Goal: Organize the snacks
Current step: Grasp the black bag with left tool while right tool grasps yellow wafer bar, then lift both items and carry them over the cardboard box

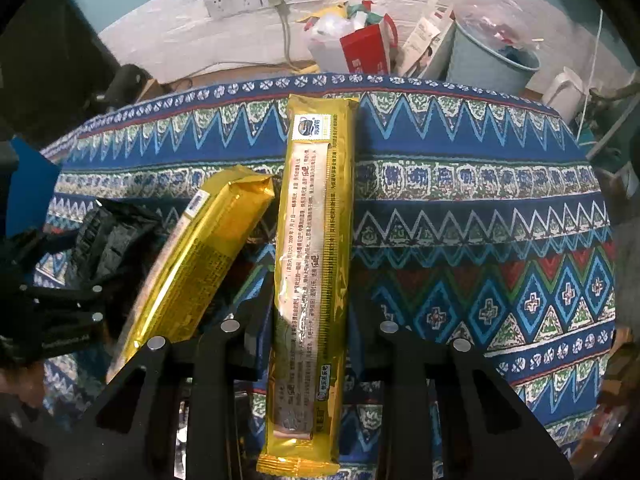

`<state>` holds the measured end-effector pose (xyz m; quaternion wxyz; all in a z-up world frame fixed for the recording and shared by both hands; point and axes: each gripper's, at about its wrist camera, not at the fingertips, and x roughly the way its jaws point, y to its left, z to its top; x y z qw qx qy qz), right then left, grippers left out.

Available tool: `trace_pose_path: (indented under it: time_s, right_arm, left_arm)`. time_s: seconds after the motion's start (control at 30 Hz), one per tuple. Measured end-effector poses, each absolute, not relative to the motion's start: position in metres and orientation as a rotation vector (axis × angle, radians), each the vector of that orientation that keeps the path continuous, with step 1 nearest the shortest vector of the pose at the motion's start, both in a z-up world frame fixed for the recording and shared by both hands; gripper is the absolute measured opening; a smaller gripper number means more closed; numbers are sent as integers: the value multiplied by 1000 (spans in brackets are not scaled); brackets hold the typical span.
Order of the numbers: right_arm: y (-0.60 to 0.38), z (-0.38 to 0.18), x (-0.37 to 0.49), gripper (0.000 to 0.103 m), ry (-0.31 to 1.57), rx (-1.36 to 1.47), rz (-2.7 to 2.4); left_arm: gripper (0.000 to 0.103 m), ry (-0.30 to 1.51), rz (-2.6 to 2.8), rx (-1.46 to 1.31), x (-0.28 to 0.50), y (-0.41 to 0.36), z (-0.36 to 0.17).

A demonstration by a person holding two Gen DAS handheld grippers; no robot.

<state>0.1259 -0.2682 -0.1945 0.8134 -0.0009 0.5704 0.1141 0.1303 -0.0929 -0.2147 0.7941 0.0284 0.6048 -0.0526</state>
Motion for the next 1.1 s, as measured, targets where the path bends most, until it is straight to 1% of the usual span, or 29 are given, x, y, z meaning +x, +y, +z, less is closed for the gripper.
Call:
trace_pose_path:
  time_s: [0.2,0.27,0.33,0.37,0.4,0.67,1.1]
  right_arm:
    - [-267,-185,126,29,1196,13,262]
    - [-265,-182,124,29,1188,13,267]
    - [-264,-177,124,29,1180,18,273]
    - [-263,-175,124,29,1175,20,275]
    - [-263,-172,124,29,1170,21,277]
    - [-251,-155,119,29,1140,18,310]
    - [-230,-121,109,29,1082,8,367]
  left_arm:
    - [85,1287,-112,115,128,-103,-219]
    - [82,1275,-103,156,125,-109,-220]
    - [66,1250,-113,157,122,-113,-218]
    - [61,1248,-110,154,122,-114,-217]
    - [59,1246,-108,148,119,-114,-214]
    - [58,1231,-110,77,112,-93,-201]
    - [58,1139,-136,37,90,-62,-138]
